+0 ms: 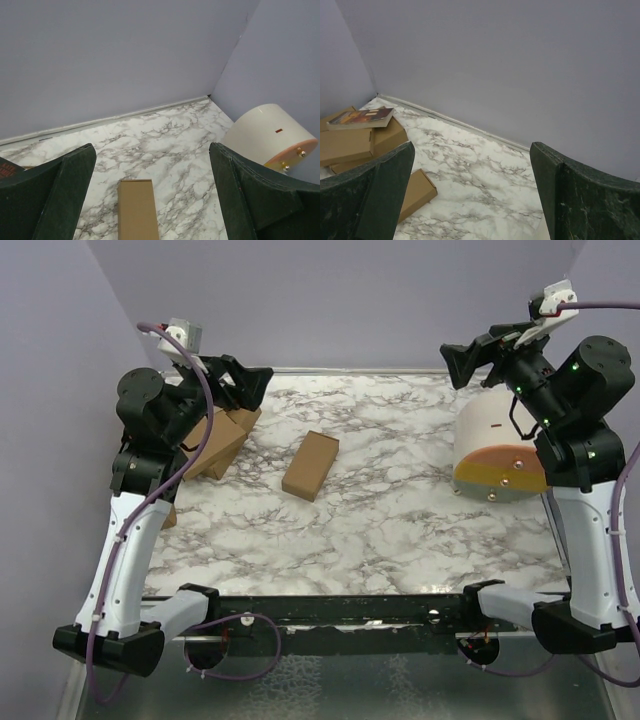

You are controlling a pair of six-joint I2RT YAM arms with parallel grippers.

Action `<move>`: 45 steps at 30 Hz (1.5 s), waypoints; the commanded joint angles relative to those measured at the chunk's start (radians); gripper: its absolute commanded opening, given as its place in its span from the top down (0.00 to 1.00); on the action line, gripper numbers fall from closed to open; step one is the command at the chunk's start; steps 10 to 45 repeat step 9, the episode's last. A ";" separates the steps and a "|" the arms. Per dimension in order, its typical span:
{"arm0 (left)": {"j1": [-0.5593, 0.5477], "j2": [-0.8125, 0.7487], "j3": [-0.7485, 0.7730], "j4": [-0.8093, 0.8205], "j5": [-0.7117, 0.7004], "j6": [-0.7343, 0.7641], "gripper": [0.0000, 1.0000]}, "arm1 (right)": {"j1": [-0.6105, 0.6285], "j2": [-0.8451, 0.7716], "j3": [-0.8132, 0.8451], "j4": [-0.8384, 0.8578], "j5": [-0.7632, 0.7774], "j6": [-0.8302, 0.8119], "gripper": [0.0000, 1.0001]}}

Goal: Fold the paper box

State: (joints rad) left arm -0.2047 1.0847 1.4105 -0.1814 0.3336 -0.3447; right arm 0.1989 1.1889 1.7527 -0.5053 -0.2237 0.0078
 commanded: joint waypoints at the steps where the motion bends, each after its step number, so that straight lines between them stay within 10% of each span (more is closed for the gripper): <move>1: 0.005 -0.009 0.049 -0.033 0.023 0.027 0.01 | -0.005 -0.020 -0.009 0.004 0.031 0.015 0.00; 45: 0.005 -0.007 0.043 -0.040 0.027 0.030 0.01 | -0.010 -0.008 0.002 -0.007 0.029 -0.007 0.00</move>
